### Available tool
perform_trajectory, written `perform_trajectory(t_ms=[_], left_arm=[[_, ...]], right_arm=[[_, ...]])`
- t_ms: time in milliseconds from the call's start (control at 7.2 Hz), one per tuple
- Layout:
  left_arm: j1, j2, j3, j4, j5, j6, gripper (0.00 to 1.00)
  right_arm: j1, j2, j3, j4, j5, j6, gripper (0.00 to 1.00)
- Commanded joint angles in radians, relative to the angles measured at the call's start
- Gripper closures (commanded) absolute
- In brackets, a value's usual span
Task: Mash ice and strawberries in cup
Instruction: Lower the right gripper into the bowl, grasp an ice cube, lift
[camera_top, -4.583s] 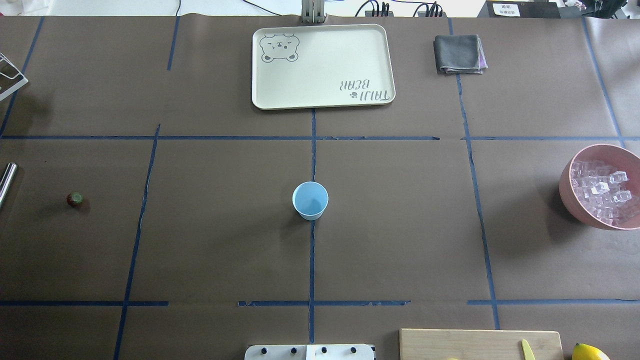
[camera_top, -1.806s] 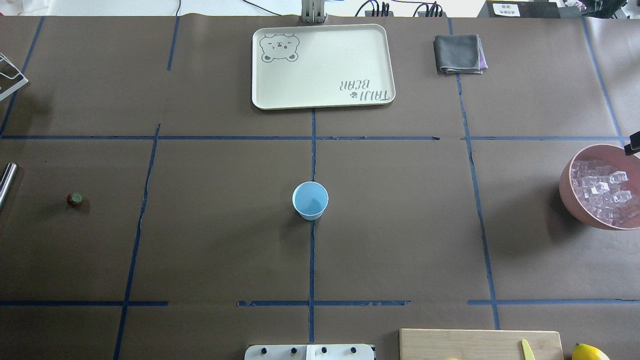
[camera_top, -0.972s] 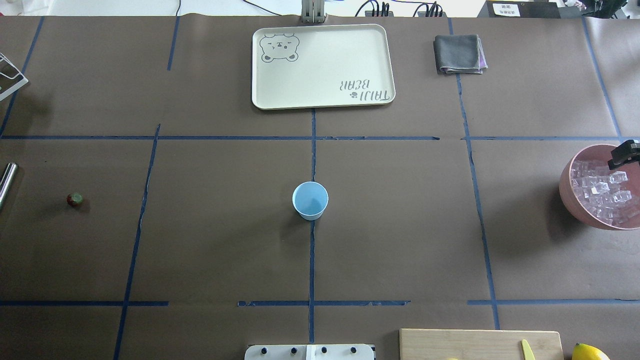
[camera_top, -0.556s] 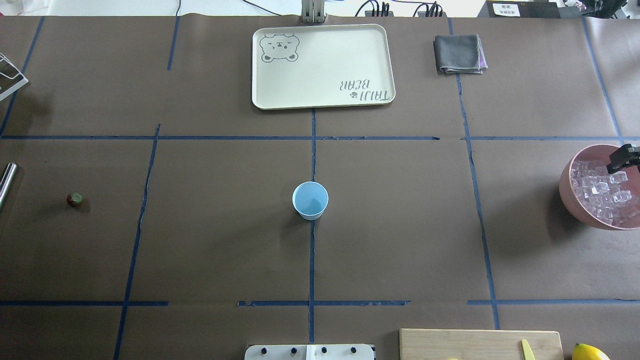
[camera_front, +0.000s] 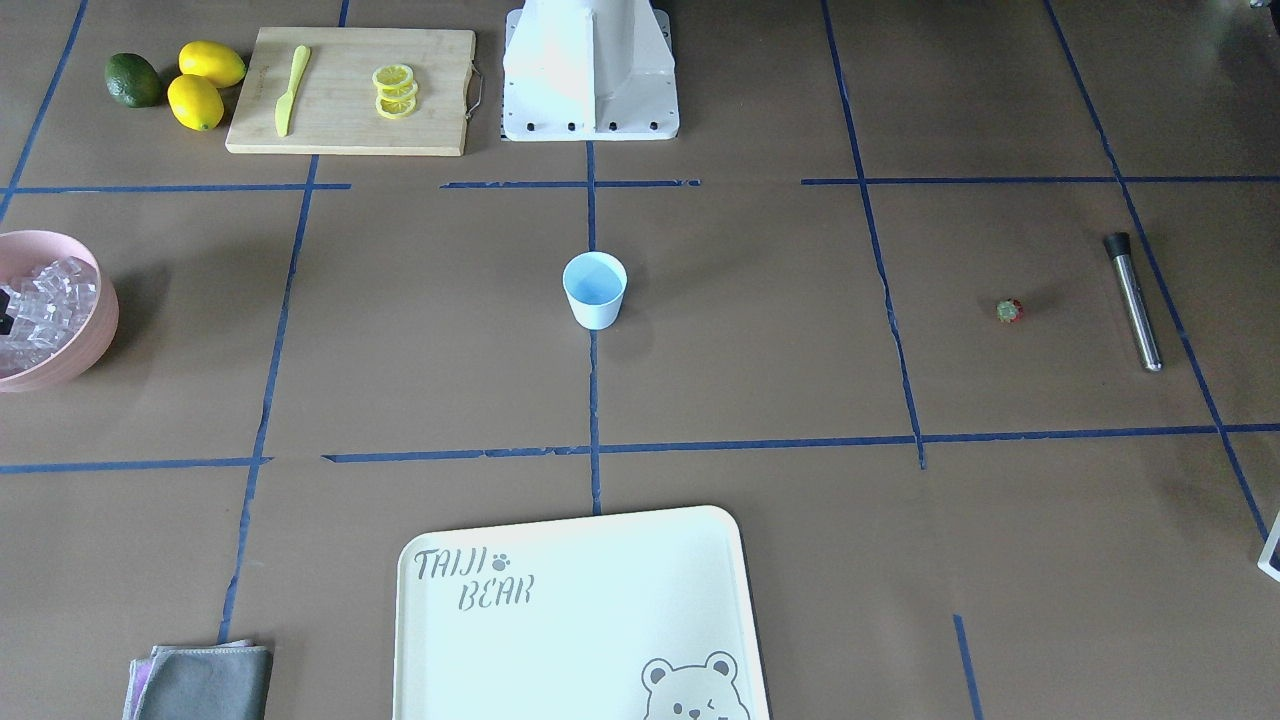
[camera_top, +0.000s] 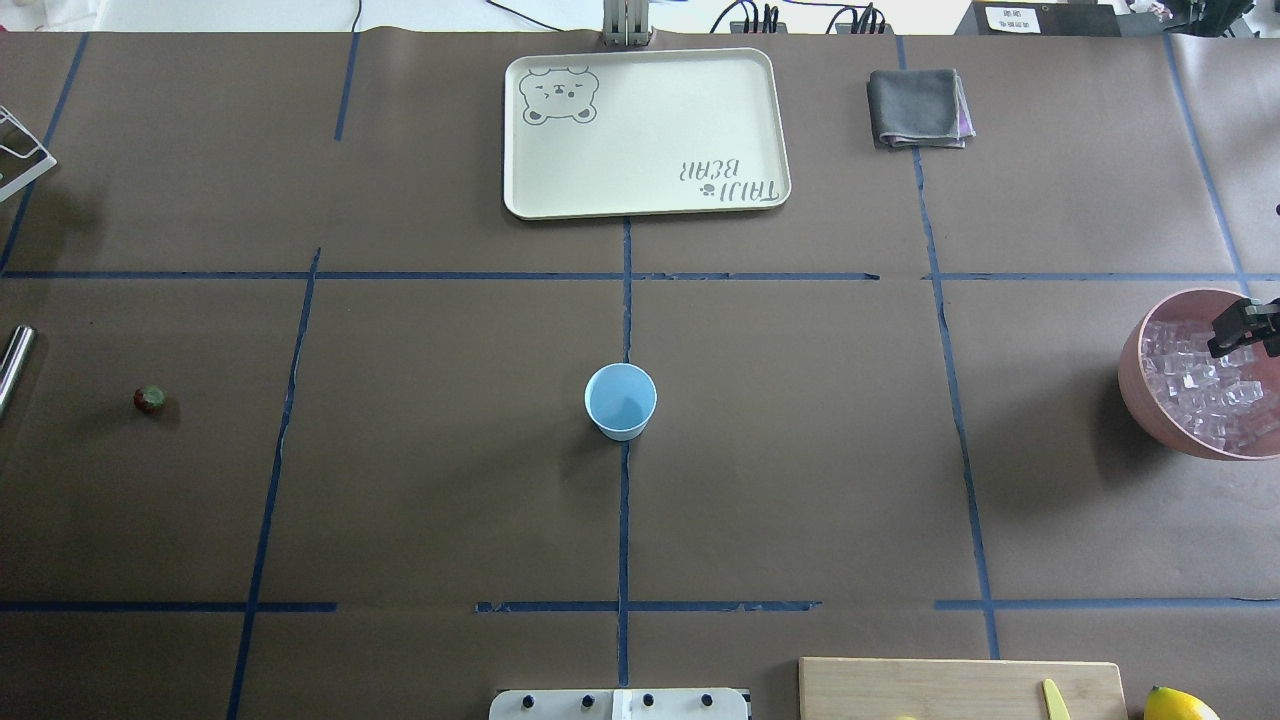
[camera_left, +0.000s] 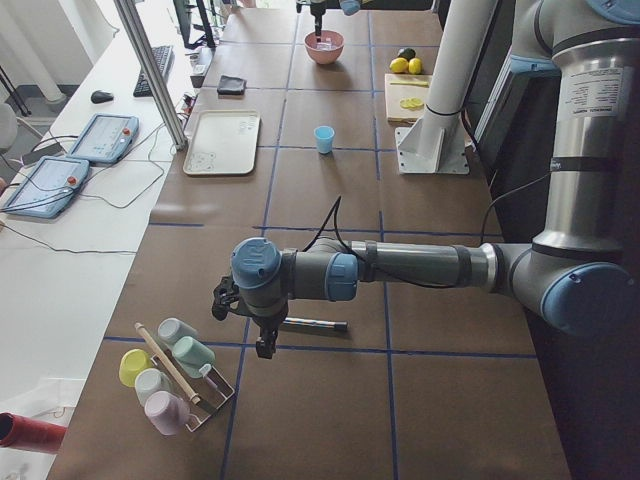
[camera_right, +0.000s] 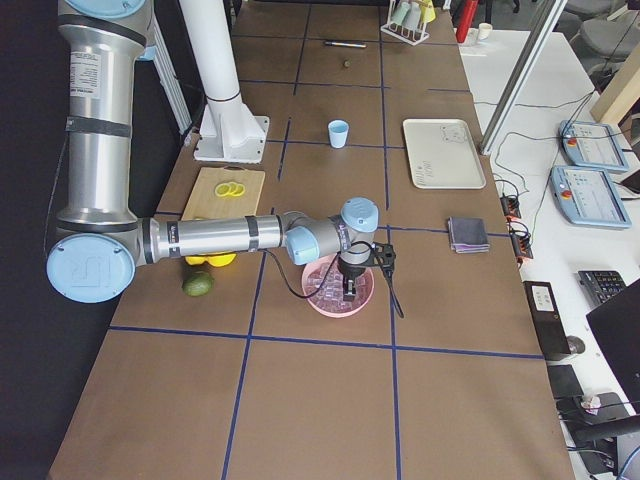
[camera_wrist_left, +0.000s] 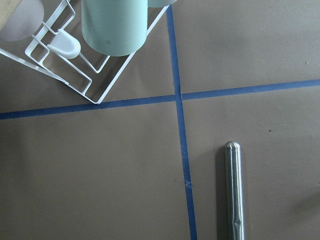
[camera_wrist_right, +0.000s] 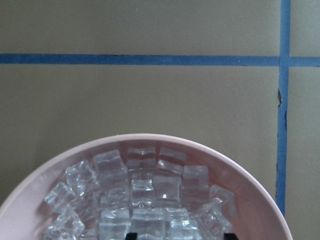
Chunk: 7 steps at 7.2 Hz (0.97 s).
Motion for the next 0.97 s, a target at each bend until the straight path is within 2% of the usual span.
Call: perform_trajectory(t_ms=[0, 556, 694, 833], left_arm=[[0.0, 0.015, -0.023, 0.002, 0.001, -0.001, 0.0], [0.0, 0.02, -0.033, 0.003, 0.001, -0.001, 0.0], [0.0, 0.02, -0.033, 0.002, 0.001, -0.001, 0.0], [0.0, 0.021, -0.04, 0.006, 0.001, -0.001, 0.0]], right_arm=[[-0.002, -0.001, -0.001, -0.002, -0.003, -0.001, 0.38], [-0.002, -0.004, -0.016, -0.002, -0.017, -0.001, 0.39], [-0.002, -0.004, -0.016, -0.002, -0.015, 0.001, 0.42], [-0.002, -0.004, -0.013, -0.002, -0.015, 0.002, 0.53]])
